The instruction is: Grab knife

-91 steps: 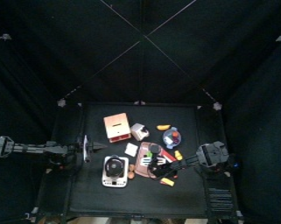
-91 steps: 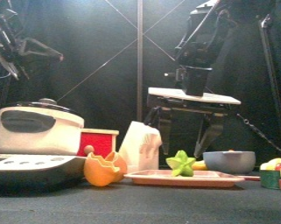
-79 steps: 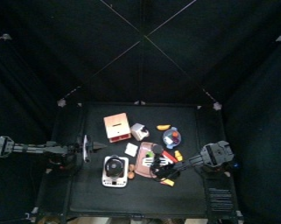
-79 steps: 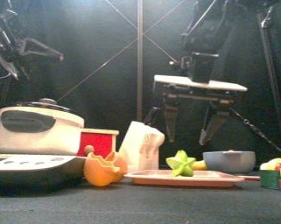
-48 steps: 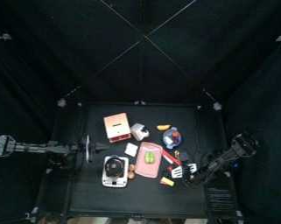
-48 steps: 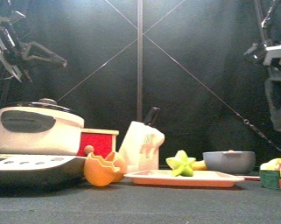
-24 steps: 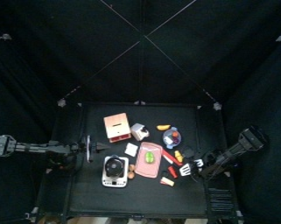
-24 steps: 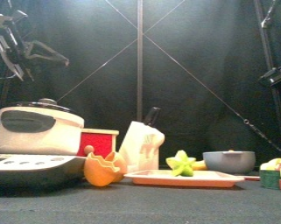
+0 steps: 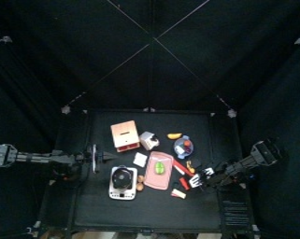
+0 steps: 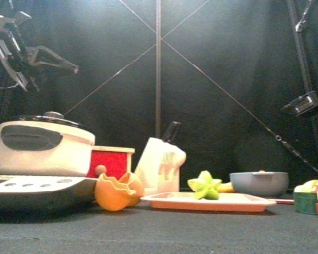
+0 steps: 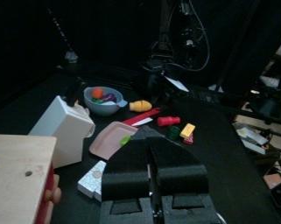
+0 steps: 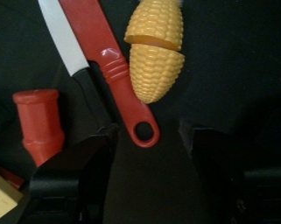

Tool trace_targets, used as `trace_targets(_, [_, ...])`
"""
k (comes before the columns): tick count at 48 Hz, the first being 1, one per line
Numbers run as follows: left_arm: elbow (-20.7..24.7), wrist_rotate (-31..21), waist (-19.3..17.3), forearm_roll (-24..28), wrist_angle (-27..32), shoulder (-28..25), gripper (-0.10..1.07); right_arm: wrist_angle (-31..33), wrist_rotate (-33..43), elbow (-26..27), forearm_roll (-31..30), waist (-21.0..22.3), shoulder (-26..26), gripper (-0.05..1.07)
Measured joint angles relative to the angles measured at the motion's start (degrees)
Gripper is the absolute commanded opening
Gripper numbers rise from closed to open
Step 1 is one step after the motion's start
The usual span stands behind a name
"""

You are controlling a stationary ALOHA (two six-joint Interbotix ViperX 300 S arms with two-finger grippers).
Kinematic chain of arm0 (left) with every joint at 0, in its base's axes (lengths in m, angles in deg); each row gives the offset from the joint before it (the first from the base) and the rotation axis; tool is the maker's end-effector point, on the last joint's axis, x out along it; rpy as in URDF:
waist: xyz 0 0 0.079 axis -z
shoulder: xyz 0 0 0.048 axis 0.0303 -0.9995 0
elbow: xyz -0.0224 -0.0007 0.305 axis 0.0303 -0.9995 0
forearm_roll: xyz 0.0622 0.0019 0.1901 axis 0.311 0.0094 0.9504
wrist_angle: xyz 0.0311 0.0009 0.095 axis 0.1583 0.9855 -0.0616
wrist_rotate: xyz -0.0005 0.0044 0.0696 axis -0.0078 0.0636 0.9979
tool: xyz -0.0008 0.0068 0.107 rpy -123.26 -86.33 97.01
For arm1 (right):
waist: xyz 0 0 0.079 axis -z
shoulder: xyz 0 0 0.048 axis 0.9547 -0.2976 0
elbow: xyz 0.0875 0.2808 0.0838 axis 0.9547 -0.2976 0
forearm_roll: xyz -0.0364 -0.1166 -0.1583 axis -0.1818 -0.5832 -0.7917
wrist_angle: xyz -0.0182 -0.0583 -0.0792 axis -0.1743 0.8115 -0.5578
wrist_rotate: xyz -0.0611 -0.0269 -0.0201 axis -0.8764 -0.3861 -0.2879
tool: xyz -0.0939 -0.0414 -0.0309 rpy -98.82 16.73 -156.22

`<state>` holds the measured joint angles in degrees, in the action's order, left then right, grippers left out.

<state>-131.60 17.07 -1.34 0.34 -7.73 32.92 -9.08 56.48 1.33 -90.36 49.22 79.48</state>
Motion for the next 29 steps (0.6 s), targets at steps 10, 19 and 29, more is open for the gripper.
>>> trace_targets(10, [0.09, 0.00, 0.00, 0.00, -0.09, 0.00, 0.09, -2.20, -0.26, 0.35, -0.44, 0.09, -2.11, 0.90])
trace_targets(19, [0.00, 0.00, -0.09, 0.00, -0.09, 0.00, 0.09, -4.92, -0.18, 0.44, -1.05, 0.09, -3.08, 0.82])
trace_targets(29, [0.09, 0.09, -0.09, 0.00, -0.09, 0.00, 0.09, -5.98, -0.18, 0.70, -1.23, 0.18, -3.25, 0.61])
